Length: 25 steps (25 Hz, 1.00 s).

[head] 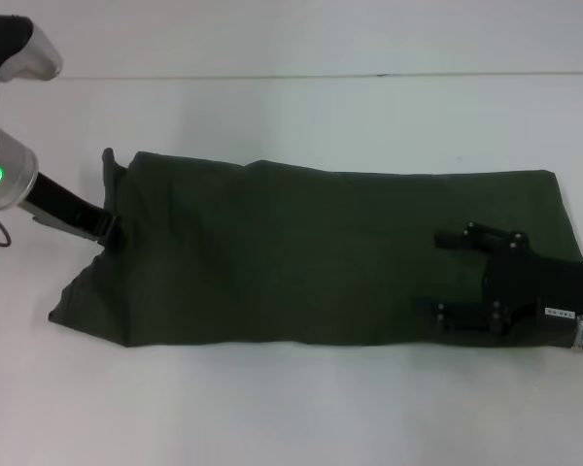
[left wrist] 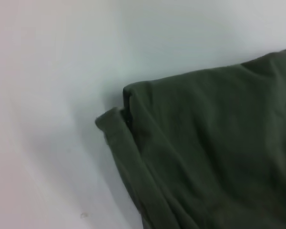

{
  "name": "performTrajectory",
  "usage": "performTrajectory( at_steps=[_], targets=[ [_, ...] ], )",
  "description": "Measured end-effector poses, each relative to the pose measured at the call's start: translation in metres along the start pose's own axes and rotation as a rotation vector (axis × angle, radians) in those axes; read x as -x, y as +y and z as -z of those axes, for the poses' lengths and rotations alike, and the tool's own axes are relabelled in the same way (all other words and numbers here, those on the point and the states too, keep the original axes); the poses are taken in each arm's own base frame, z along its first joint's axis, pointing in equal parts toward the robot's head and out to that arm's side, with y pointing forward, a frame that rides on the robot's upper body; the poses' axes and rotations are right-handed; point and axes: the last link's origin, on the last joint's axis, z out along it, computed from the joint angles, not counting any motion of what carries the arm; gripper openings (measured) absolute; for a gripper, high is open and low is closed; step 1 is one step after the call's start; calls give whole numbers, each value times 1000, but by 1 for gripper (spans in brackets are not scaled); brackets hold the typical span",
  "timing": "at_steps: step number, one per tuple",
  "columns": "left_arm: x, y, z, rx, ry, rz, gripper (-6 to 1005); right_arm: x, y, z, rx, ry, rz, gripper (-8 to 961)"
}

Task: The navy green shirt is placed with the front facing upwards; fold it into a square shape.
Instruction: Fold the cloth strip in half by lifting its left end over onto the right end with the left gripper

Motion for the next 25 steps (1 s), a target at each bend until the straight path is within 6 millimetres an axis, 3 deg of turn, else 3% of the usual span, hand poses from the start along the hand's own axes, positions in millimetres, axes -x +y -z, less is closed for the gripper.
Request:
performTrajectory(
  at_steps=[15,25],
  targets=[
    [-23,17,27,38,73,-27,36,2,-2,-17,-87,-105,4,927],
    [-4,-3,26,-39,23,26,106,1,2,-13,-59,-102,5,927]
  ],
)
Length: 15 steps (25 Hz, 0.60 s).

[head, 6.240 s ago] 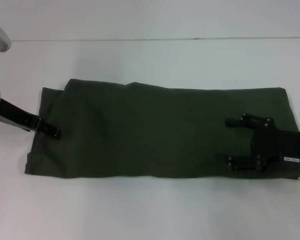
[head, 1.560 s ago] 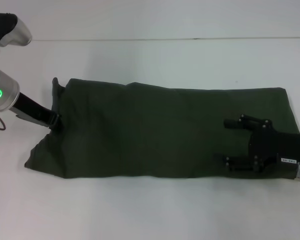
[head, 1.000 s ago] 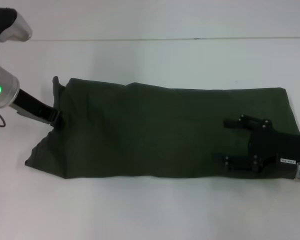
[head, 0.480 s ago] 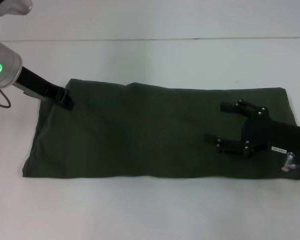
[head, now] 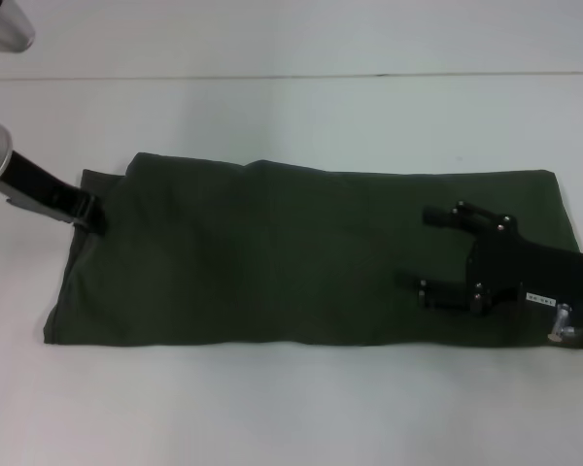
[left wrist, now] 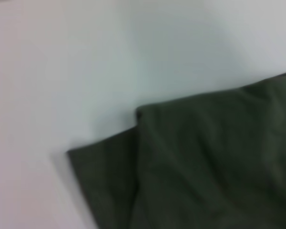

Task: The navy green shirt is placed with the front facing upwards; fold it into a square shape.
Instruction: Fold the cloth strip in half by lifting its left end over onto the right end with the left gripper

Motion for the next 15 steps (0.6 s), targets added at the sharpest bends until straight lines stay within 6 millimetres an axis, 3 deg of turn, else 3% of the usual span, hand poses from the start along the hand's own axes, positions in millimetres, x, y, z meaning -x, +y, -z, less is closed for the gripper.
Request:
performTrajectory(
  at_steps=[4,9,15],
  targets=[
    [7,-7,-7,-49,-1,14,146,1,1,2,12,3,2,927],
    [13,-9,-15,-90,-12,7,383,1,1,3,19,4,5,928],
    [15,-8,-22,-111,-41,-1,543,2,4,3,38,2,8,922]
  ],
)
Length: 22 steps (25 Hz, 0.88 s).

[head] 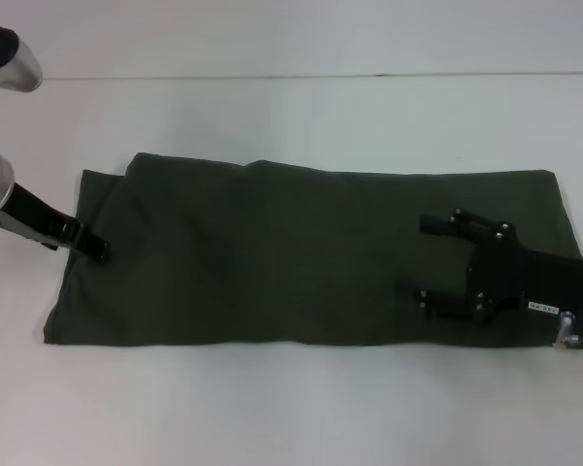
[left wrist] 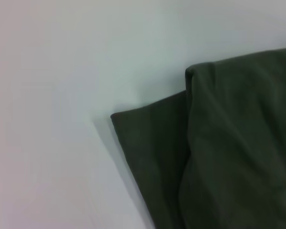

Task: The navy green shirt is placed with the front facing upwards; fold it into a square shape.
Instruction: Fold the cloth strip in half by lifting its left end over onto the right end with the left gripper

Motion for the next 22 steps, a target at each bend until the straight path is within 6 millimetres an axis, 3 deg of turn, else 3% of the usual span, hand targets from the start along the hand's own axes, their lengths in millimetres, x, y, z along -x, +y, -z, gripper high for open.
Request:
performTrajectory(
  at_steps=[8,13,22],
  targets=[
    [0,-3,-5,-25,10,-3,829,0,1,1,26,24,-4,914],
    [3,-3,-11,-19,-14,2,904,0,1,1,27,24,-4,909],
    [2,-3,-13,-20,-16,-1,903,1,1,-1,33,24,-1,900]
  ],
)
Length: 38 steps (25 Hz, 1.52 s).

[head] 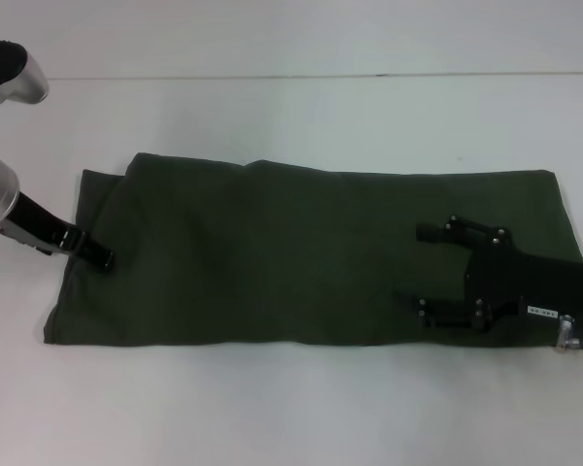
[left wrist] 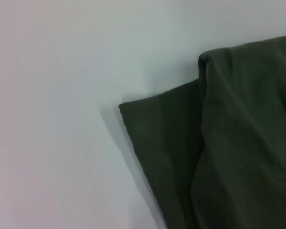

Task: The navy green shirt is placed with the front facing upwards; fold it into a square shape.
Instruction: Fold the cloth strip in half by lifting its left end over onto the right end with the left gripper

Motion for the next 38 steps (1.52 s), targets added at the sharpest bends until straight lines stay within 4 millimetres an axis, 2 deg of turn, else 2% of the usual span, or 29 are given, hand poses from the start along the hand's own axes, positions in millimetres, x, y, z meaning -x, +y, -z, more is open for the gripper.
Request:
performTrajectory(
  at_steps=[11,32,38],
  targets=[
    [-6,7,-2,18,-24,-16,904,3,1,1,21,-11,12,889],
    [-7,8,-6,20,-36,-14,901,3,2,0,26,-9,15,869],
    [-11,11,-5,24,-37,-31,844,2,2,1,20,-6,12,863]
  ],
)
